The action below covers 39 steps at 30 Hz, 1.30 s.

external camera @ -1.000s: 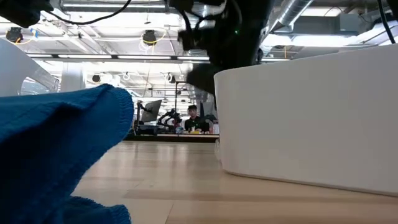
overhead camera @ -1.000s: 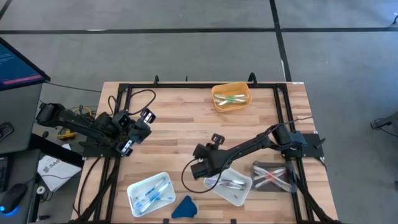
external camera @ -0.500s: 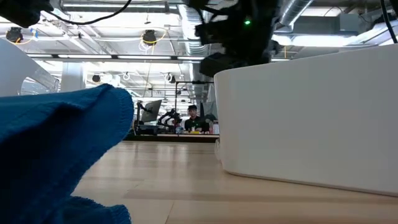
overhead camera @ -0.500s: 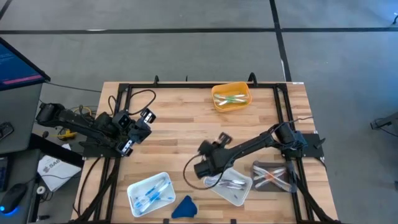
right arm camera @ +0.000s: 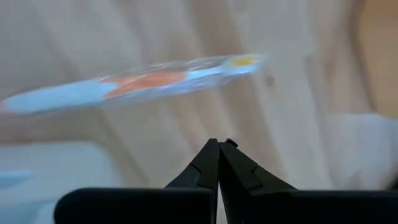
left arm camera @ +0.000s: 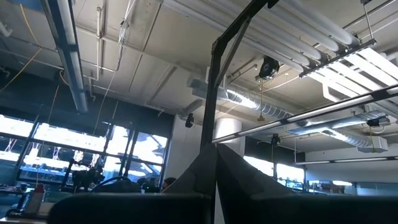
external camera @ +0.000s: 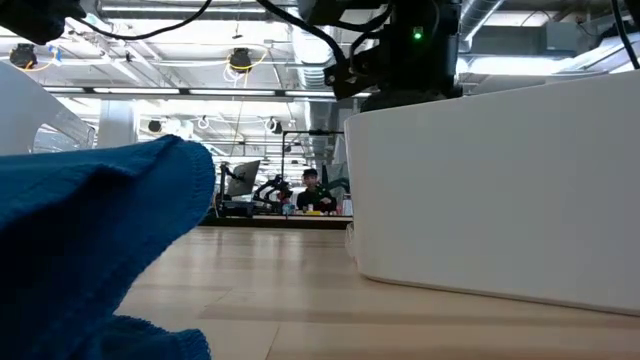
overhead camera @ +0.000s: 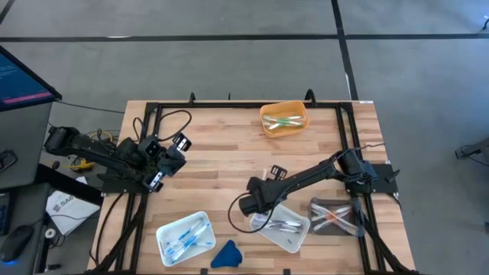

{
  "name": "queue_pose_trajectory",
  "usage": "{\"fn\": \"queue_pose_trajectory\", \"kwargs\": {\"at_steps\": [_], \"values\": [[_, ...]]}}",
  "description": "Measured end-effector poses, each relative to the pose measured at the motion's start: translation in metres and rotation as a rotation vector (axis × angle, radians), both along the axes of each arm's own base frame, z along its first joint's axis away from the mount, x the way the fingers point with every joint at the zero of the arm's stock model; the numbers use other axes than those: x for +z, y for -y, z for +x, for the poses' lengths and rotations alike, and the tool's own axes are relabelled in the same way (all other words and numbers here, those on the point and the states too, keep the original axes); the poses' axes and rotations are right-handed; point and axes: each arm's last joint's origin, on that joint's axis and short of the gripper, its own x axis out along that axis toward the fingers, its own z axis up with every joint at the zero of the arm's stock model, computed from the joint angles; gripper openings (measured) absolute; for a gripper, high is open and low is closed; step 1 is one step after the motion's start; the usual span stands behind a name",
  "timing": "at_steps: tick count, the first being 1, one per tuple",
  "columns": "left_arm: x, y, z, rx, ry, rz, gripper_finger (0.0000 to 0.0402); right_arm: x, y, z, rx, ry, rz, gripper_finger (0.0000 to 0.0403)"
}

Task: Pick & Place Toothbrushes
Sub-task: Put the orange toothbrush into the black bin

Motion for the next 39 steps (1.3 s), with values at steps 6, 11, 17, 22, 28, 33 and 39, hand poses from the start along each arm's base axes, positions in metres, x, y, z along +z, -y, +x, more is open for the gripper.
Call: {"fn": "queue_pose_trajectory", "kwargs": {"at_steps": [6, 11, 17, 22, 28, 33, 39], "values": [[0.000, 0.000, 0.000, 0.000, -0.001, 0.000, 0.0004, 0.006, -0.017, 0.004, 0.101, 0.045, 0.185, 0.0000], [0.000, 0.000, 0.000, 0.000, -0.003, 0.001, 0.0004, 0.027, -0.033, 0.004, 0.222, 0.148, 0.315, 0.0000], [0.000, 0.000, 0.000, 0.000, -0.003, 0.001, 0.0004, 0.051, -0.048, -0.008, 0.307, 0.183, 0.439, 0.0000], [0.000, 0.000, 0.000, 0.000, -0.003, 0.000, 0.0004, 0.063, -0.051, -0.013, 0.299, 0.265, 0.319, 0.0000], [0.000, 0.000, 0.000, 0.000, -0.002, 0.000, 0.0004, 0.060, -0.026, -0.007, 0.183, 0.300, 0.155, 0.0000], [0.000, 0.001, 0.000, -0.007, -0.003, -0.001, 0.0004, 0.026, 0.009, -0.010, 0.009, 0.218, 0.132, 0.0000], [0.000, 0.003, 0.000, -0.017, -0.003, -0.001, 0.0004, 0.034, 0.042, -0.033, -0.038, 0.443, 0.237, 0.0000]]}}
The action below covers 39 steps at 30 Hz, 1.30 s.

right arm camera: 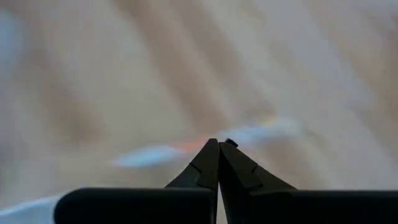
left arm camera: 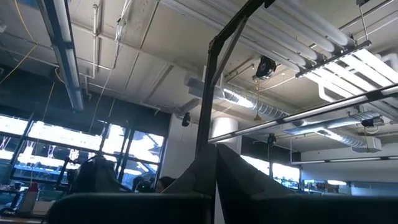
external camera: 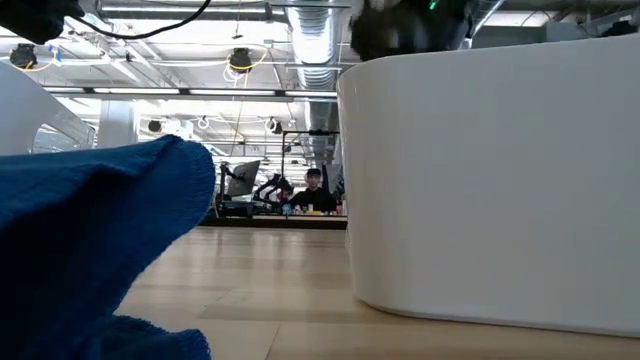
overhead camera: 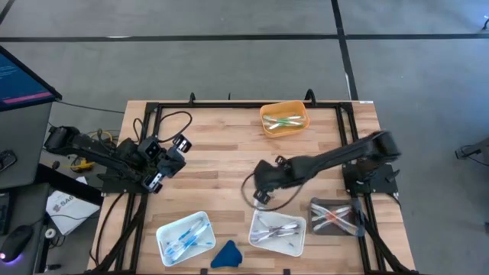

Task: Pick & Place Toothbrushes
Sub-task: Put the orange toothbrush into the black bin

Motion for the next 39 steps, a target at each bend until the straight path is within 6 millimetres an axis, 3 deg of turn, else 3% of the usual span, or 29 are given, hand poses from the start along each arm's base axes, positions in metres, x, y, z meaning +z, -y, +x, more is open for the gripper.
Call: {"fn": "queue_pose_trajectory", "kwargs": {"at_steps": [5, 10, 14, 39], "values": [[0.000, 0.000, 0.000, 0.001, -0.002, 0.001, 0.0004, 0.020, 0.020, -0.024, 0.183, 0.516, 0.306, 0.0000], [0.000, 0.000, 0.000, 0.001, -0.003, 0.002, 0.0004, 0.013, 0.038, -0.054, 0.157, 0.692, 0.347, 0.0000], [0.000, -0.001, 0.000, 0.018, -0.005, -0.012, 0.0004, 0.009, 0.042, -0.062, 0.162, 0.711, 0.341, 0.0000], [0.000, -0.001, 0.001, 0.028, -0.008, -0.010, 0.0004, 0.004, 0.029, -0.057, 0.229, 0.715, 0.336, 0.0000]]}}
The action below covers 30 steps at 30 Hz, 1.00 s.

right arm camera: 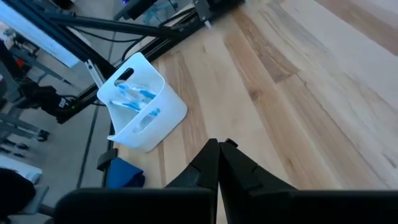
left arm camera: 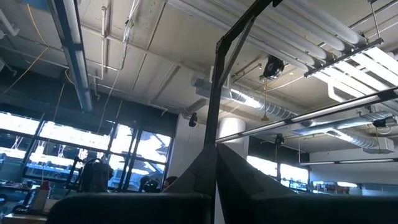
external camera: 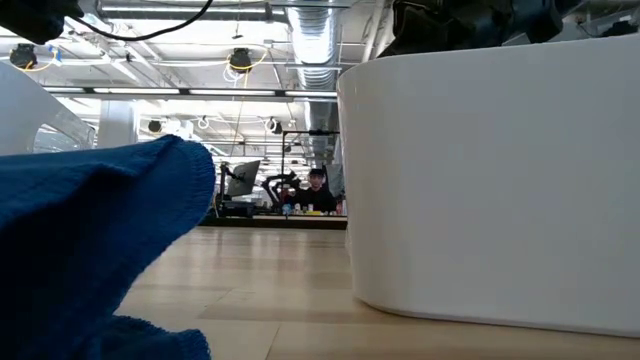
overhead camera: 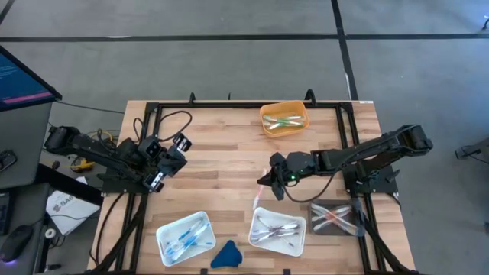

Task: Pick & Place Toothbrushes
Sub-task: Put the orange toothbrush into the black bin

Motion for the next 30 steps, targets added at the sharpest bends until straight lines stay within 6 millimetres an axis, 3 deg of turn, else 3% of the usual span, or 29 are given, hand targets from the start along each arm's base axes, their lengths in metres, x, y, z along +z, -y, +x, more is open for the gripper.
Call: {"fn": "queue_pose_trajectory", "kwargs": {"at_steps": [6, 13, 20, 30], "values": [[0.000, 0.000, 0.000, 0.000, -0.001, 0.000, 0.0004, -0.004, 0.000, 0.002, 0.051, 0.000, -0.101, 0.0000], [0.000, 0.000, 0.000, 0.000, -0.001, 0.001, 0.0004, -0.026, -0.002, 0.009, 0.248, -0.029, -0.434, 0.0000], [0.000, 0.000, 0.000, 0.011, 0.002, 0.013, 0.0004, -0.050, -0.003, 0.019, 0.269, -0.120, -0.434, 0.0001], [0.000, 0.000, 0.000, 0.014, 0.002, 0.014, 0.0004, -0.037, -0.007, 0.040, 0.244, -0.125, -0.394, 0.0033]]}}
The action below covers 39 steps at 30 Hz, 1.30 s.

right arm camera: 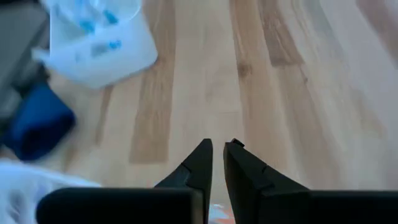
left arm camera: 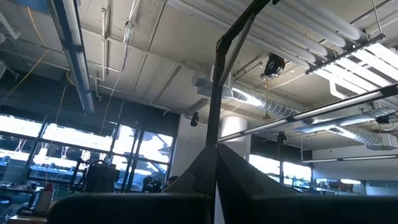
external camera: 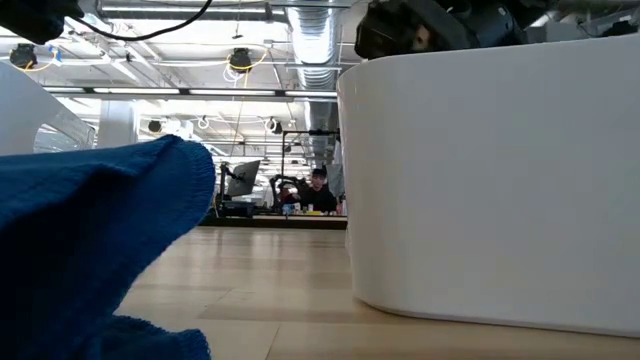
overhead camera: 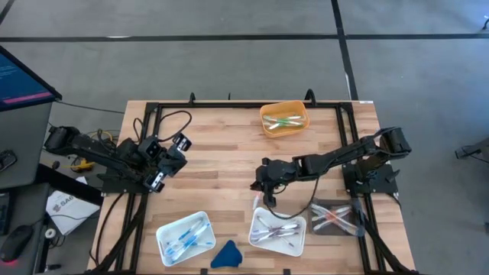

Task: Pick & Place Toothbrushes
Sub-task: Put the orange toothbrush into the black bin

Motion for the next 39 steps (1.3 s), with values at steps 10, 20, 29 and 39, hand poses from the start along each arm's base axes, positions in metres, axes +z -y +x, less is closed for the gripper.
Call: {"fn": "queue_pose_trajectory", "kwargs": {"at_steps": [10, 20, 29, 39], "values": [[0.000, 0.000, 0.000, -0.002, -0.005, -0.001, 0.0004, 0.007, 0.009, -0.002, -0.470, -0.220, 0.465, 0.0039], [0.000, 0.000, 0.000, -0.002, -0.006, -0.001, 0.0004, 0.004, 0.006, -0.002, -0.388, -0.233, 0.367, 0.0051], [0.000, 0.000, 0.000, -0.002, -0.005, -0.001, 0.0004, 0.005, -0.005, -0.004, -0.421, -0.248, 0.438, 0.0044], [0.000, 0.000, 0.000, 0.008, -0.005, -0.009, 0.0004, -0.033, 0.000, -0.005, -0.614, -0.444, 0.458, 0.0005]]}}
